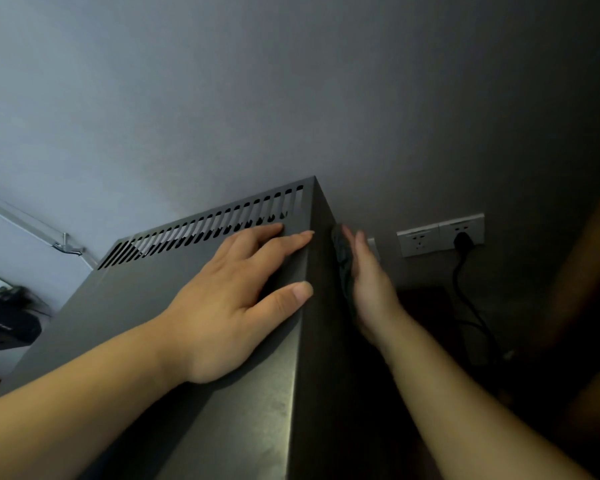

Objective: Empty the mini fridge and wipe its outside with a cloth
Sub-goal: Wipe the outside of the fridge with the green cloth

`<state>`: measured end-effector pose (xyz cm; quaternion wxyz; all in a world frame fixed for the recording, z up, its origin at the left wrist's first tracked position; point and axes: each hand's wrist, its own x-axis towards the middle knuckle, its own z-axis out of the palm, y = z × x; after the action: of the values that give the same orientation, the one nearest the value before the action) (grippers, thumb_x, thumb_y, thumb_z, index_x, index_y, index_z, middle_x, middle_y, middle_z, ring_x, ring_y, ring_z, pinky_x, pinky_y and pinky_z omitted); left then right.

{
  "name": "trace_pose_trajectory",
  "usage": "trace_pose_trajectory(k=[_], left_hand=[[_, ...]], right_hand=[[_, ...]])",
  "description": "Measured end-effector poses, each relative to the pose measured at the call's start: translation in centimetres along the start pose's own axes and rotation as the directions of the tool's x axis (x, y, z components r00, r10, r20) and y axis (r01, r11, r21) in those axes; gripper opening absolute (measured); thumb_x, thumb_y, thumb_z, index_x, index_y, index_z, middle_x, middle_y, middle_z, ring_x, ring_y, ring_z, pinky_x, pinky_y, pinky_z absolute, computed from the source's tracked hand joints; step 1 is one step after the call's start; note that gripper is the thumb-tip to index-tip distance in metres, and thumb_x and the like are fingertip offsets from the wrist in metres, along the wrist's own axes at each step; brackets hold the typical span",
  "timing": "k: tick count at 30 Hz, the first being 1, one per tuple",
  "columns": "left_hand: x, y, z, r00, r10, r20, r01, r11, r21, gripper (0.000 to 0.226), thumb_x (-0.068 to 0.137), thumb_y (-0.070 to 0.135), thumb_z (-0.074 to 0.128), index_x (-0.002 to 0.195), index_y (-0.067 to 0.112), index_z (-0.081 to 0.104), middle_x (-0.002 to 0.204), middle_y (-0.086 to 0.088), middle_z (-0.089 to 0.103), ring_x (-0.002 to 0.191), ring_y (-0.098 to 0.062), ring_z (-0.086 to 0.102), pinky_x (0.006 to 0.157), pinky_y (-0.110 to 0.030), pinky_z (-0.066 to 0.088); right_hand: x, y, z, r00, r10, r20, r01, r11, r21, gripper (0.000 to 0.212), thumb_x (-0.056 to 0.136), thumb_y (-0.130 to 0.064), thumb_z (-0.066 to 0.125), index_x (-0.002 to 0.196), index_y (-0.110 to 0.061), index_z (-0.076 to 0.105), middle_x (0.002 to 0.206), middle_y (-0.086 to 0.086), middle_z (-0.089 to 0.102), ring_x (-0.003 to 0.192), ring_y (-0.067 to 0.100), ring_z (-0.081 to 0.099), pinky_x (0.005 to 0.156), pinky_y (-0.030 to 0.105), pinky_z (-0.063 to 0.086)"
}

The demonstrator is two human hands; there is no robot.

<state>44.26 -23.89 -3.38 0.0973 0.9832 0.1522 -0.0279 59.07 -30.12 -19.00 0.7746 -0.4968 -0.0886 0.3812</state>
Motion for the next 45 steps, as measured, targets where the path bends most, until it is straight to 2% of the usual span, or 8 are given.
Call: trace_pose_trajectory(k=[7,10,15,18,25,31,38,45], left_hand=[[0.0,0.1,-0.1,1.0,-0.009,0.008,0.009,1.0,-0.007,0.066,0.083,0.081,0.024,0.146,0.066,0.014,0.156,0.03,0.013,0.147,0.006,0.008,0.119,-0.034,0.021],[0.1,0.2,0.0,1.0,-0.011,0.007,0.011,1.0,-0.008,0.067,0.082,0.081,0.024,0.146,0.065,0.014,0.156,0.03,0.013,0.147,0.006,0.009,0.118,-0.033,0.021],[0.0,0.2,0.1,1.0,-0.015,0.003,0.015,1.0,-0.011,0.067,0.082,0.081,0.025,0.147,0.065,0.015,0.156,0.029,0.014,0.147,0.006,0.01,0.118,-0.032,0.021],[0.0,0.2,0.1,1.0,-0.016,-0.001,0.016,1.0,-0.02,0.066,0.083,0.08,0.026,0.147,0.064,0.016,0.157,0.027,0.016,0.147,0.004,0.011,0.119,-0.035,0.021],[0.1,0.2,0.0,1.0,-0.023,0.002,0.023,1.0,-0.017,0.067,0.082,0.081,0.026,0.146,0.066,0.016,0.156,0.029,0.015,0.146,0.005,0.013,0.115,-0.033,0.023],[0.0,0.2,0.1,1.0,-0.027,-0.008,0.026,0.999,-0.031,0.066,0.083,0.079,0.028,0.146,0.064,0.018,0.156,0.026,0.018,0.147,0.004,0.013,0.12,-0.038,0.022],[0.1,0.1,0.0,1.0,-0.026,0.005,0.026,0.999,-0.041,0.066,0.082,0.08,0.028,0.146,0.066,0.018,0.156,0.027,0.018,0.147,0.002,0.015,0.12,-0.041,0.024],[0.0,0.5,0.0,0.999,-0.036,0.012,0.036,0.999,-0.03,0.062,0.082,0.081,0.027,0.143,0.071,0.017,0.157,0.025,0.018,0.148,0.002,0.013,0.121,-0.04,0.021]], right_hand=[[-3.9,2.0,-1.5,0.983,-0.167,0.071,0.17,0.985,-0.037,0.068,0.092,-0.071,0.04,0.151,-0.037,0.04,0.155,-0.016,0.042,0.143,0.002,0.037,0.122,0.032,0.025],[-6.7,6.3,-2.7,0.975,-0.194,0.105,0.178,0.974,0.141,0.069,0.085,-0.068,0.048,0.148,-0.041,0.042,0.154,-0.021,0.042,0.144,-0.003,0.033,0.125,0.036,0.019],[-0.1,3.4,-1.8,0.998,-0.015,0.058,0.014,1.0,0.011,0.084,0.067,-0.092,0.044,0.14,-0.052,0.05,0.148,-0.014,0.051,0.139,0.014,0.044,0.121,0.046,0.026],[3.1,2.1,-1.7,0.999,0.041,-0.003,-0.04,0.995,0.093,0.072,0.086,-0.076,0.048,0.143,-0.032,0.054,0.14,-0.005,0.057,0.131,0.019,0.05,0.116,0.041,0.035],[-6.2,7.7,-4.1,0.994,-0.091,0.057,0.08,0.981,0.177,0.07,0.085,-0.062,0.043,0.15,-0.036,0.041,0.156,-0.015,0.04,0.144,0.001,0.034,0.125,0.036,0.018],[3.7,4.2,-3.0,0.994,0.107,0.02,-0.108,0.987,0.122,0.126,0.031,-0.099,0.063,0.14,-0.037,0.055,0.144,0.001,0.057,0.13,0.024,0.053,0.116,0.049,0.034],[-4.9,9.6,-4.9,0.993,-0.081,0.084,0.084,0.996,-0.033,0.061,0.09,-0.072,0.037,0.145,-0.045,0.043,0.153,-0.024,0.041,0.144,-0.003,0.032,0.126,0.036,0.019],[-0.8,9.4,-5.4,0.993,0.122,-0.002,-0.121,0.99,0.069,0.087,0.065,-0.092,0.051,0.14,-0.048,0.051,0.15,-0.013,0.047,0.141,0.013,0.04,0.123,0.048,0.023]])
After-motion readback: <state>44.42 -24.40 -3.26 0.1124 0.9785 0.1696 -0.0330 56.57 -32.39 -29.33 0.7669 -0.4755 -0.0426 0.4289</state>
